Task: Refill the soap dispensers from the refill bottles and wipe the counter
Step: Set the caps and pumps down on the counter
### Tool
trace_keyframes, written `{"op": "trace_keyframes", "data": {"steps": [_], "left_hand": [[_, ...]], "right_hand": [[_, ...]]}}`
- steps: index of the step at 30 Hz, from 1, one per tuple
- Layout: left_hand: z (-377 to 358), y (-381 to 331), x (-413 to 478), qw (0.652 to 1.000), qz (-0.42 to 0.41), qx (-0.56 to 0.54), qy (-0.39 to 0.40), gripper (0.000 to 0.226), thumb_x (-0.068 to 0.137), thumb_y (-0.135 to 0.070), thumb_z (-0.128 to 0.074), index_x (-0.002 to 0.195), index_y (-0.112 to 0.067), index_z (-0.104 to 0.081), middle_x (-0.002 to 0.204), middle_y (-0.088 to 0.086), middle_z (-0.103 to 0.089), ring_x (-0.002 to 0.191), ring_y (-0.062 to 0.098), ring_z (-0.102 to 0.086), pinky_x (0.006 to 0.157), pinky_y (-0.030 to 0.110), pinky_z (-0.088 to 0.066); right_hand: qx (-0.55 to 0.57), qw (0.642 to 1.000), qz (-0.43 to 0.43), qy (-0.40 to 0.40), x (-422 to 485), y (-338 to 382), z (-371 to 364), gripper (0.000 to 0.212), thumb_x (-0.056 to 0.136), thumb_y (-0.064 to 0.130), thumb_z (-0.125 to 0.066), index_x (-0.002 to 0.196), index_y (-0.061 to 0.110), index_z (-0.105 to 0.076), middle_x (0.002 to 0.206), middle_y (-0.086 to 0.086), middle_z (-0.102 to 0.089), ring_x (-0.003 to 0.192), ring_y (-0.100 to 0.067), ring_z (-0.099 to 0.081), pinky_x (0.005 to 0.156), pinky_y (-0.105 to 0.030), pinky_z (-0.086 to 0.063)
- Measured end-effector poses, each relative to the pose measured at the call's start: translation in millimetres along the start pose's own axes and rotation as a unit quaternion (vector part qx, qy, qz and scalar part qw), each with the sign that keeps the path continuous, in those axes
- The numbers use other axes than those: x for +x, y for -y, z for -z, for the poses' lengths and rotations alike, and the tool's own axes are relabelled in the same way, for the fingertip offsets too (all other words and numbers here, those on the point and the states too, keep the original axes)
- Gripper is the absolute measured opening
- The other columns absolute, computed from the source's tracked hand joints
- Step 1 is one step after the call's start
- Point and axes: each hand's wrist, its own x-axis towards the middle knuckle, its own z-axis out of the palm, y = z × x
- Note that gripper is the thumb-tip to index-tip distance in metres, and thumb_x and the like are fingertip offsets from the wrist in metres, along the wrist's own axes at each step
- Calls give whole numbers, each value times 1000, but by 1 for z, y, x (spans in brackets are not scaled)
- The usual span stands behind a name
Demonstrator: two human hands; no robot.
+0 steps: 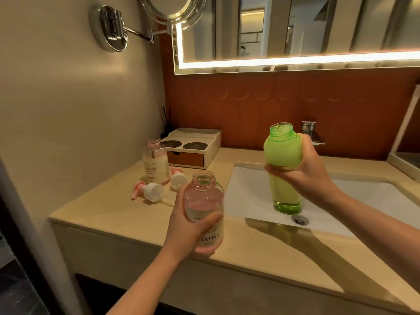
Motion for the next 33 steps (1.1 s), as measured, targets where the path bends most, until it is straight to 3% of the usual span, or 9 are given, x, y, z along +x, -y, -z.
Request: {"op": "trace_keyframes", "data": {"steps": [3, 10, 14, 20, 24, 30, 33], "left_hand": [[-20, -3, 5, 1000, 13, 10, 22, 72, 52, -33, -76, 110, -46, -37, 112, -21, -51, 98, -6, -53, 74, 13, -42], [-58, 1, 21, 999, 22, 1, 24, 77, 61, -18, -83, 121, -39, -39, 114, -14, -56, 107, 11, -56, 89, 39, -52], [-76, 3, 26, 1000, 6, 9, 9, 77, 63, -14, -82, 119, -40, -37, 111, -18, -55, 104, 5, -55, 81, 24, -50], [-84, 2, 30, 1000, -10, 22, 6, 67, 63, -17, -82, 105, -44, -38, 106, -24, -52, 95, -4, -53, 65, 4, -46], [-85, 3, 31, 999, -21, 34, 7, 67, 64, -20, -82, 105, -47, -36, 107, -27, -49, 95, -5, -52, 66, 6, -47], [-85, 2, 32, 999, -22, 35, 11, 67, 64, -23, -81, 104, -49, -34, 106, -30, -46, 94, -7, -50, 69, 8, -43], [-86, 1, 32, 999, -25, 34, 10, 67, 64, -23, -81, 103, -50, -34, 104, -31, -45, 93, -8, -49, 70, 8, -43]], "right_hand": [[-27, 999, 14, 16, -3, -4, 11, 77, 59, 48, -77, 118, 14, -42, 101, 3, -57, 91, -14, -58, 74, -43, -53], [-99, 993, 46, 43, 0, -5, 18, 82, 56, 53, -75, 121, 15, -41, 98, 13, -53, 90, -10, -56, 73, -29, -49], [-151, 984, 69, 61, 5, -9, 20, 80, 59, 45, -81, 121, 17, -40, 90, 23, -48, 79, -3, -53, 64, -22, -42], [-250, 957, 104, 107, 9, -10, 23, 86, 61, 43, -81, 130, 18, -36, 104, 4, -56, 85, -11, -52, 65, -23, -39], [-305, 935, 125, 128, 13, -9, 23, 88, 62, 43, -81, 132, 16, -35, 114, -2, -60, 82, -10, -47, 65, -23, -38], [-360, 913, 118, 152, 18, -10, 23, 89, 64, 47, -79, 133, 20, -30, 120, -3, -58, 93, -25, -60, 71, -34, -48], [-369, 908, 121, 156, 21, -7, 24, 90, 65, 46, -79, 135, 19, -29, 122, -4, -57, 95, -26, -60, 71, -30, -45]]}}
